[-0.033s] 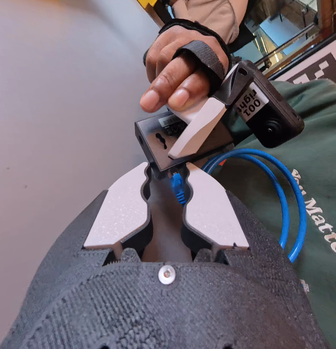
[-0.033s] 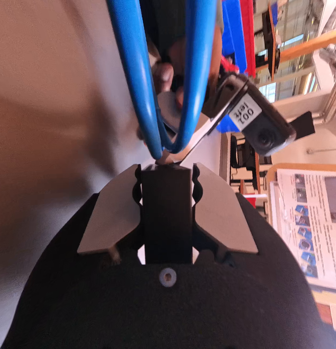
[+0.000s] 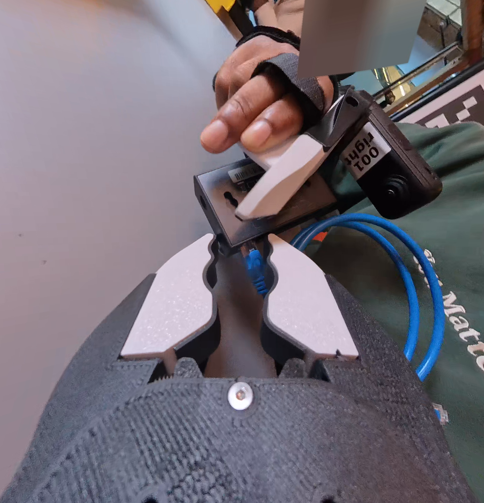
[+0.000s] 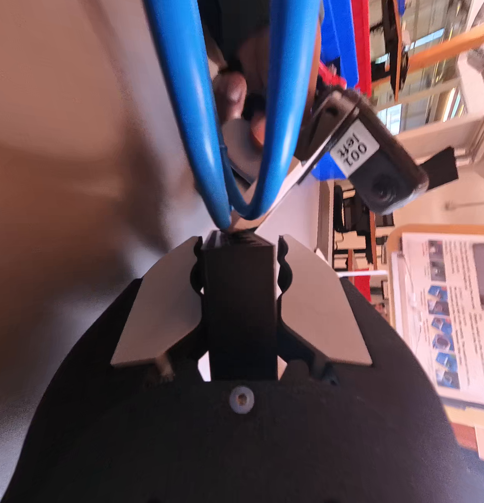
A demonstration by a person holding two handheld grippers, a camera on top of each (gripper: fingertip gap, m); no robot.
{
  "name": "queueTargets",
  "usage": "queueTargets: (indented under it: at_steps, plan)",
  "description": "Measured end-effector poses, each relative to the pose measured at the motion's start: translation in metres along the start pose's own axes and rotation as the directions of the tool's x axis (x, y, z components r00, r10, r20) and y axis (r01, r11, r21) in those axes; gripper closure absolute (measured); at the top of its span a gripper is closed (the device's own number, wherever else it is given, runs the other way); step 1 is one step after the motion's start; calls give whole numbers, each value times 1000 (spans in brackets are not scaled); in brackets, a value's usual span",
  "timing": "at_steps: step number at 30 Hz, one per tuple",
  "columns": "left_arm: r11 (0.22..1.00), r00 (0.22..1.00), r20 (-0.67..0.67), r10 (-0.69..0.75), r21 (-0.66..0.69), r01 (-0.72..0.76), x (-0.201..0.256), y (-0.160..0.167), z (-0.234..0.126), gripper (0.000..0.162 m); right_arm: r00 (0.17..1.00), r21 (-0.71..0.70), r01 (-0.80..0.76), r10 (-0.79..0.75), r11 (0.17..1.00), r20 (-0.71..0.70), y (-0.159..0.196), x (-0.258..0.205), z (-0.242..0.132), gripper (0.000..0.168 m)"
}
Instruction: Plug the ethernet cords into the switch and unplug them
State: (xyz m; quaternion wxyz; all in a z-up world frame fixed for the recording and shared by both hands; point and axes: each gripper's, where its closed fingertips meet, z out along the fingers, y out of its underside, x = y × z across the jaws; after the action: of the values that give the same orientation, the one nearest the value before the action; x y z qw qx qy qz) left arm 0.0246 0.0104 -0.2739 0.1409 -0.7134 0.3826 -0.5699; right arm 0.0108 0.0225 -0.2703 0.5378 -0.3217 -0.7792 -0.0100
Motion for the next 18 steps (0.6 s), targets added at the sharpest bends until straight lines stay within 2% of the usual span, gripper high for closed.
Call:
queueTargets:
  at_steps: [3,10,18]
  plan:
    - [998,998,23,-58,24,57,-6,-3,-2,131,1000,-91,6,-7,996,-13,14,3,2,115]
    - [996,993,72,-93,7,93,-12,-1,-6,132,997,-247,50,-35,968,66,32,-4,6,116]
    - [996,992,82,-92,9,92,-13,-5,-9,135,999,-233,28,-18,972,45,29,-1,5,115]
